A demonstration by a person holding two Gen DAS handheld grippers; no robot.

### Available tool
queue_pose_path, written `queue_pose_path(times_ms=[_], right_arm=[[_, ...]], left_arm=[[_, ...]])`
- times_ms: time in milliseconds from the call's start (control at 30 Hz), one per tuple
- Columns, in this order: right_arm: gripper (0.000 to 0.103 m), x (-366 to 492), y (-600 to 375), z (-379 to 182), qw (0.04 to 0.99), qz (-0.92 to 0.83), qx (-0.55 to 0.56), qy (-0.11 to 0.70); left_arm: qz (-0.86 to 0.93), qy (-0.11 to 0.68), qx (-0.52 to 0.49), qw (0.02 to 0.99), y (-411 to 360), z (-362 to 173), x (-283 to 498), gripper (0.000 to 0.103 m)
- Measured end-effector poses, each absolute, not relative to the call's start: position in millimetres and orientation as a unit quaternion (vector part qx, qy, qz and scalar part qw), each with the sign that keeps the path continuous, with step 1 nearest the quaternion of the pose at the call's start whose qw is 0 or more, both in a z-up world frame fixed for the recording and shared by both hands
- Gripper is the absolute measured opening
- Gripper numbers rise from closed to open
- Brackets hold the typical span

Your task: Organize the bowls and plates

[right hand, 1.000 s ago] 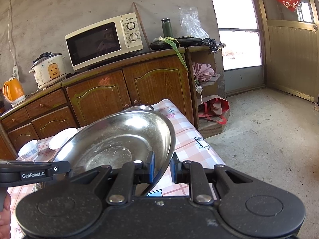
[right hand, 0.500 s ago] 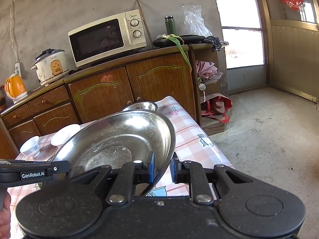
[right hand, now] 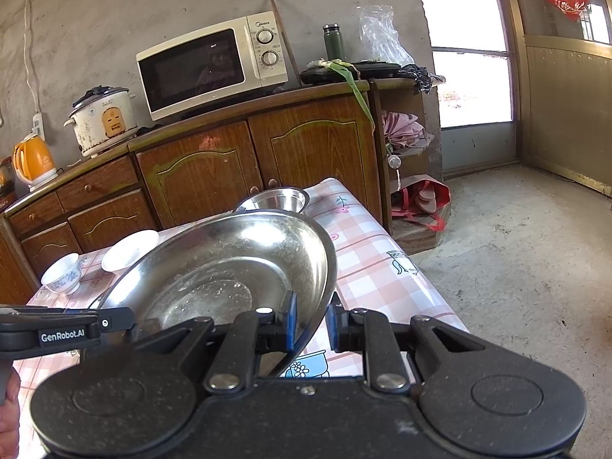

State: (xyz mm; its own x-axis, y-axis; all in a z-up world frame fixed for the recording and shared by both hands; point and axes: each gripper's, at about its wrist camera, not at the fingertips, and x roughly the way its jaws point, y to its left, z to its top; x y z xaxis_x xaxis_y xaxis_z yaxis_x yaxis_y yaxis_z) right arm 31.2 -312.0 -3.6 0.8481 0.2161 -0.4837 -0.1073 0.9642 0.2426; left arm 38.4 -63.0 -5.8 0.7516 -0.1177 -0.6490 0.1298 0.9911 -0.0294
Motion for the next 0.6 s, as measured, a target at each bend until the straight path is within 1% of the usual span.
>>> queue_pose_path(times_ms=[600], right_arm=[[0.022, 32, -306, -7, 0.953, 0.101, 0.097, 0.268]], left_arm=[[-0.052, 0.348, 0.003, 0.936, -52, -8, 33, 0.025]])
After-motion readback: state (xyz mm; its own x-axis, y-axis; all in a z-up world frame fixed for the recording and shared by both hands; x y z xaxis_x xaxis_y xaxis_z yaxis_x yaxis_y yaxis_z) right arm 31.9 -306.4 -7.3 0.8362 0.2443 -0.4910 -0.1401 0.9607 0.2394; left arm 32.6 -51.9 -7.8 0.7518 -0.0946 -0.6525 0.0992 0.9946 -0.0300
